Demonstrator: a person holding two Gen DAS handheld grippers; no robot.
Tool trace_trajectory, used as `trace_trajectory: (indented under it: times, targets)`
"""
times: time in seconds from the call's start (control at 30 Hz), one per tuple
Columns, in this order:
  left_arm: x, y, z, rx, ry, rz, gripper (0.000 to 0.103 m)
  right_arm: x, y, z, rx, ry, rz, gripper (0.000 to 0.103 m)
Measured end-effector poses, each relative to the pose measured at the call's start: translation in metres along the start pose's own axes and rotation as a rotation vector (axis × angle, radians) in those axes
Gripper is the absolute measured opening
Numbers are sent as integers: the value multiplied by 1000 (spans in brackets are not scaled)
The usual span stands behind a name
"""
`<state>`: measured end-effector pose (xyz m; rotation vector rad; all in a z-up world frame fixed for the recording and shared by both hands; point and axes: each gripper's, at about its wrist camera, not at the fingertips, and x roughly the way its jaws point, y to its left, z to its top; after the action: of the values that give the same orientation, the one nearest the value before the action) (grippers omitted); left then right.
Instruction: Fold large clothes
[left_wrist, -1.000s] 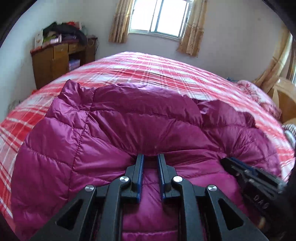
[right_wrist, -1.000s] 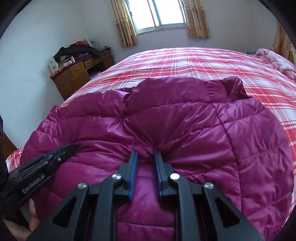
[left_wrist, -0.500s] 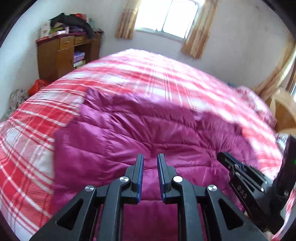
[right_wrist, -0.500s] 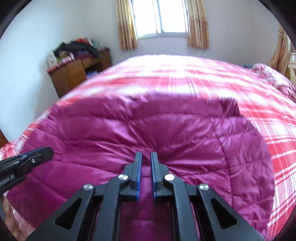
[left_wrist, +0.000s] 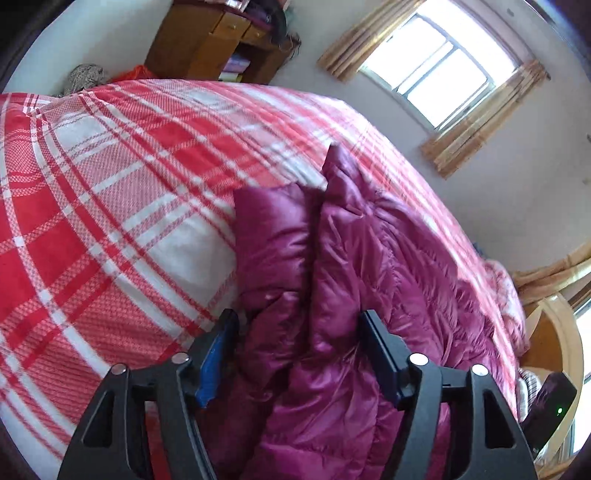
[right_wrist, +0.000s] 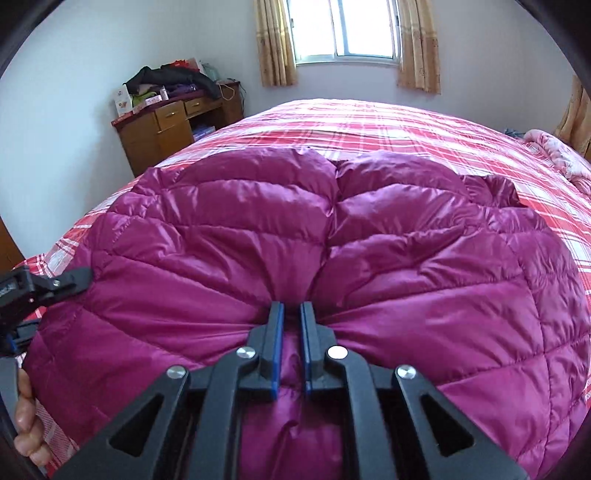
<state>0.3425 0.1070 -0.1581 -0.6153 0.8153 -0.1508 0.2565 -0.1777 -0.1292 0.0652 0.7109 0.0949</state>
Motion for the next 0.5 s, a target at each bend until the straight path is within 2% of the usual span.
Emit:
trace_trajectory:
  times: [0.07, 0.13, 0.17, 0.2, 0.23, 0.3, 0.33, 0.4, 0.5]
  targets:
    - [6, -5, 1, 14, 13, -30, 86, 1, -1, 0, 4, 2, 6, 11]
    - [8, -10, 0, 17, 32, -38, 85, 2, -2, -1, -2, -1, 15, 11]
    - [8, -11, -1, 3, 53, -90, 85, 3, -1, 1, 0, 0, 15, 11]
    - [9, -12, -4, -29, 78, -165, 78, 3, -2, 1, 5, 0, 19, 11]
    - [9, -13, -8, -42, 82, -190, 73, 3, -3, -1, 12, 1, 25, 11]
    - [13, -17, -14, 1, 61, -146, 54, 5, -10, -1, 44, 9, 56, 10]
    - [16, -17, -15, 5, 58, -140, 50, 6, -14, -1, 61, 14, 76, 10]
    - [17, -16, -16, -49, 56, -199, 28, 9, -22, 0, 95, 24, 116, 10]
    - [7, -34, -11, -19, 21, -245, 18, 12, -32, 0, 150, 39, 163, 9]
